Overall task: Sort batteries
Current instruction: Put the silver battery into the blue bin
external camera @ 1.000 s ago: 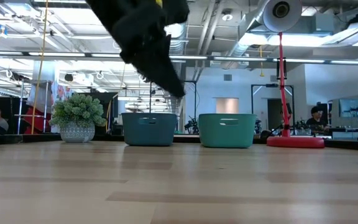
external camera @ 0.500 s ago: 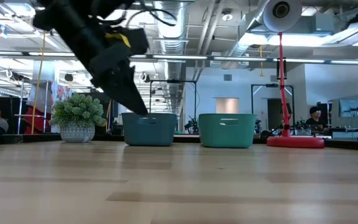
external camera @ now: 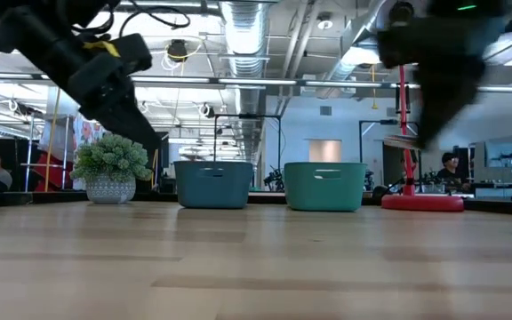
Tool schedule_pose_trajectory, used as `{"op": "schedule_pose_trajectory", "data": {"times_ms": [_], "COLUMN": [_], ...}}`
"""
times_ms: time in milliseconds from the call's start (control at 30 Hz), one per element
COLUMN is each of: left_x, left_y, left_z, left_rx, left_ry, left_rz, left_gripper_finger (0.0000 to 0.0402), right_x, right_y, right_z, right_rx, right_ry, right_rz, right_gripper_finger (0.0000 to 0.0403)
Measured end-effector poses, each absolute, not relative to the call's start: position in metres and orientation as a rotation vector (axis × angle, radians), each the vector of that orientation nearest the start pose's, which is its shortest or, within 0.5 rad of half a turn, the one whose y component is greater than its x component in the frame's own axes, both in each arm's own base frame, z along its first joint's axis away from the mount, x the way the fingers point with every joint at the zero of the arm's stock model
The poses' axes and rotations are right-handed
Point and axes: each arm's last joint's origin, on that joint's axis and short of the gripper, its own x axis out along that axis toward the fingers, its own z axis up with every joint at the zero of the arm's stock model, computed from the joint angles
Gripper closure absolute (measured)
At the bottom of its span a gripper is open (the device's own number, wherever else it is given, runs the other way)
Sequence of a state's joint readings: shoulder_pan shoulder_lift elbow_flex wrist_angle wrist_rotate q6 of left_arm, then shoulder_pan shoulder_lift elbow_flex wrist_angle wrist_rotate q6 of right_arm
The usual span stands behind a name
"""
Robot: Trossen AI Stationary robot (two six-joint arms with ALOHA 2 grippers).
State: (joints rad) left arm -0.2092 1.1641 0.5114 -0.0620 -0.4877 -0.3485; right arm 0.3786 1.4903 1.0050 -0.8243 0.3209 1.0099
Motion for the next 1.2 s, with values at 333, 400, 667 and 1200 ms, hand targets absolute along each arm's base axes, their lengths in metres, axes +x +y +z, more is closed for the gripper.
{"op": "schedule_pose_trajectory", "data": {"times_ms": [333,400,667,1200], "left_x": [0.183,0.178,0.167,0.166], "left_y": [-0.014,-0.011,-0.005,-0.005], "left_z": [0.165,0.159,0.152,0.152], "left_rx": [-0.15,-0.151,-0.167,-0.134], "left_ry": [0.611,0.62,0.619,0.633], "left_rz": [0.451,0.463,0.494,0.485], "left_gripper_finger": [0.0247,0.0247,0.0247,0.0247], "right_x": [0.351,0.373,0.44,0.467], "right_y": [-0.008,-0.025,-0.092,-0.15], "right_z": [0.27,0.277,0.263,0.202], "right_rx": [0.402,0.374,0.405,0.503], "right_ry": [0.812,0.8,0.809,0.905], "right_rz": [-0.452,-0.433,-0.435,-0.466], "right_gripper_finger": [0.0354,0.0358,0.0363,0.0302]}}
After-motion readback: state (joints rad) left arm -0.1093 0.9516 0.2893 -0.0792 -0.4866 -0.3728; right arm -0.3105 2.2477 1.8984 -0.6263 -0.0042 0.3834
